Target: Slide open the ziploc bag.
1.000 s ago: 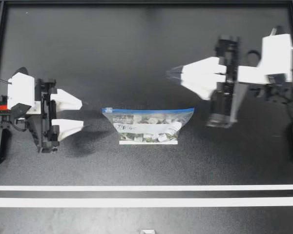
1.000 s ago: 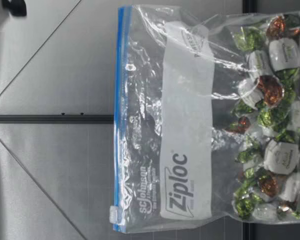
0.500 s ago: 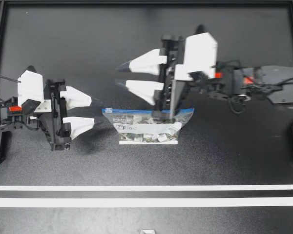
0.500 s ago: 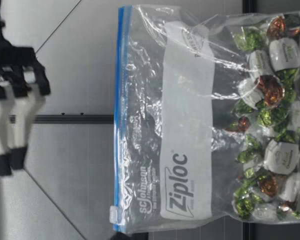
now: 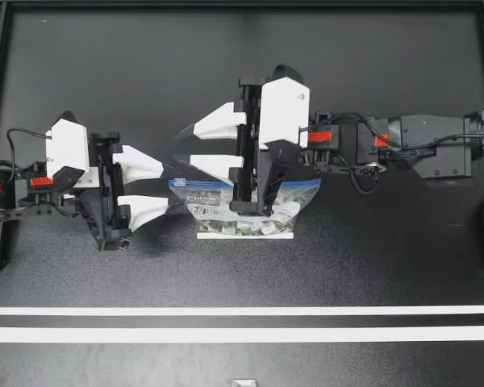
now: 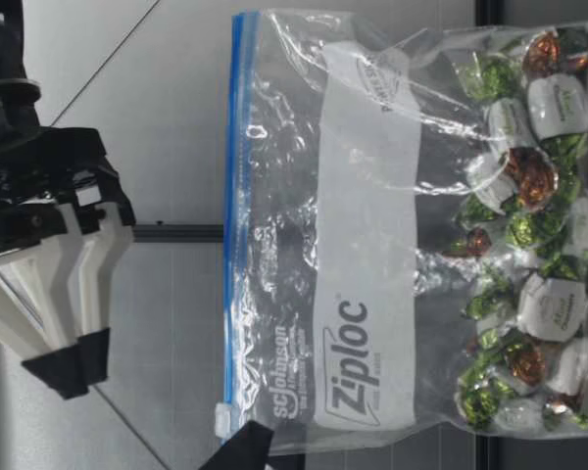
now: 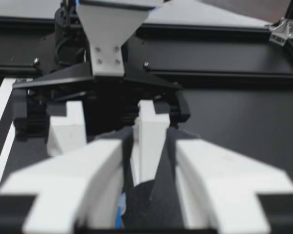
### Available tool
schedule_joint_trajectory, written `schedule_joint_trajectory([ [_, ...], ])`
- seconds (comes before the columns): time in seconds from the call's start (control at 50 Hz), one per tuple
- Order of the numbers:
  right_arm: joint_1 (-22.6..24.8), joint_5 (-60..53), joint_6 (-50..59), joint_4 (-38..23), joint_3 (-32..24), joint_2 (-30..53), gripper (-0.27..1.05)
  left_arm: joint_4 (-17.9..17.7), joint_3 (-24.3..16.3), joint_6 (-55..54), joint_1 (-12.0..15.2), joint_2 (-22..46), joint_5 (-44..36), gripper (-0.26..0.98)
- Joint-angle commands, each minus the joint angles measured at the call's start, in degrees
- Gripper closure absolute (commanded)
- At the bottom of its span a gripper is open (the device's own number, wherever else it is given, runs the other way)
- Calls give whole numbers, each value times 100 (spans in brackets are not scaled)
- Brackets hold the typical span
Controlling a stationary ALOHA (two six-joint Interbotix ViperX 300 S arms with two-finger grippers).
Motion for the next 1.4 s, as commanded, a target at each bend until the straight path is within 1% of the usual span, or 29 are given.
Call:
schedule_joint_trajectory([
  [0.0,62,70,9,0,-149,-53,33,9,-114,0,-35,-44,-53,40],
  [0.14,132,176,9,-9,-141,79,32,18,-79,9,-44,-53,-53,65],
  [0.22,158,255,9,-9,-158,167,32,18,-70,26,-53,-79,-62,77],
  [0.28,176,325,9,-9,-193,220,30,35,-70,79,-79,-97,-70,83],
  [0.36,229,492,0,-9,-264,299,28,35,-88,105,-105,-105,-70,88],
  [0.44,246,650,0,-9,-343,360,26,62,-88,123,-123,-97,-70,89],
  [0.8,334,1134,0,-9,-536,571,25,70,-62,132,-123,-53,-70,89],
  [1.08,334,1521,9,-9,-677,624,29,88,-62,141,-123,-53,-70,89],
  [1.18,334,1608,9,-9,-729,642,36,97,-62,141,-114,-44,-53,89],
  [1.38,334,1670,18,0,-738,589,62,105,-53,149,-114,-35,-35,89],
])
